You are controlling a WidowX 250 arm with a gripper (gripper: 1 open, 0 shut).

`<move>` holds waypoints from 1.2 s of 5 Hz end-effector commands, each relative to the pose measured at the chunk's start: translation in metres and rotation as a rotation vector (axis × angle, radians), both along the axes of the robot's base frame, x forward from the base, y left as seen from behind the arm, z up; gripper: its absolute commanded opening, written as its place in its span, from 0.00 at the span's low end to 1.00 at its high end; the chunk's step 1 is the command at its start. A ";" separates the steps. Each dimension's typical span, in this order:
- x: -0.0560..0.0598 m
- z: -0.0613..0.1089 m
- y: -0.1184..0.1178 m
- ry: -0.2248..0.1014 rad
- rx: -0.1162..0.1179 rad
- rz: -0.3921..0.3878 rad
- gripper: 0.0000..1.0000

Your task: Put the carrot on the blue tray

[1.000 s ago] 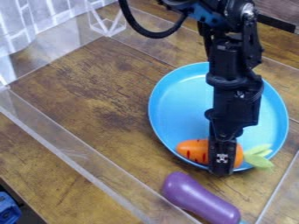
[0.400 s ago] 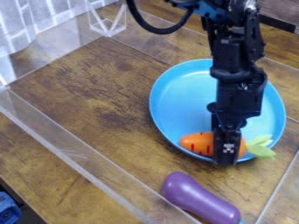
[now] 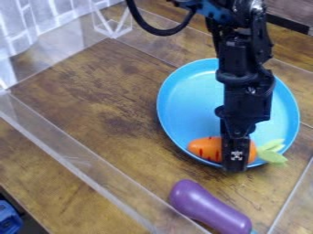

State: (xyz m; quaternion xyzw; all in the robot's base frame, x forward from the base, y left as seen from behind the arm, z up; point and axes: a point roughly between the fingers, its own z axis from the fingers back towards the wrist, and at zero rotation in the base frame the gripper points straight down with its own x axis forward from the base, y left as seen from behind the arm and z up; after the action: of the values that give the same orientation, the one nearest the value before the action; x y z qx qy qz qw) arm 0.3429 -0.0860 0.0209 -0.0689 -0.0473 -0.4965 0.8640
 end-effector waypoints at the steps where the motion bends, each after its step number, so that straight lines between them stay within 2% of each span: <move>1: -0.035 -0.023 0.012 0.080 0.036 -0.040 0.00; 3: -0.045 -0.026 0.012 0.103 0.025 0.052 0.00; 4: -0.044 -0.027 0.004 0.113 0.021 0.103 0.00; 5: -0.051 -0.018 0.007 0.105 0.012 0.139 1.00; 6: -0.057 -0.011 0.007 0.099 0.006 0.170 0.00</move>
State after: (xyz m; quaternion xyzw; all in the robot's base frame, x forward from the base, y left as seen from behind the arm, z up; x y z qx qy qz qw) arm 0.3010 -0.0827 0.0186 -0.0804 -0.0322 -0.4278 0.8997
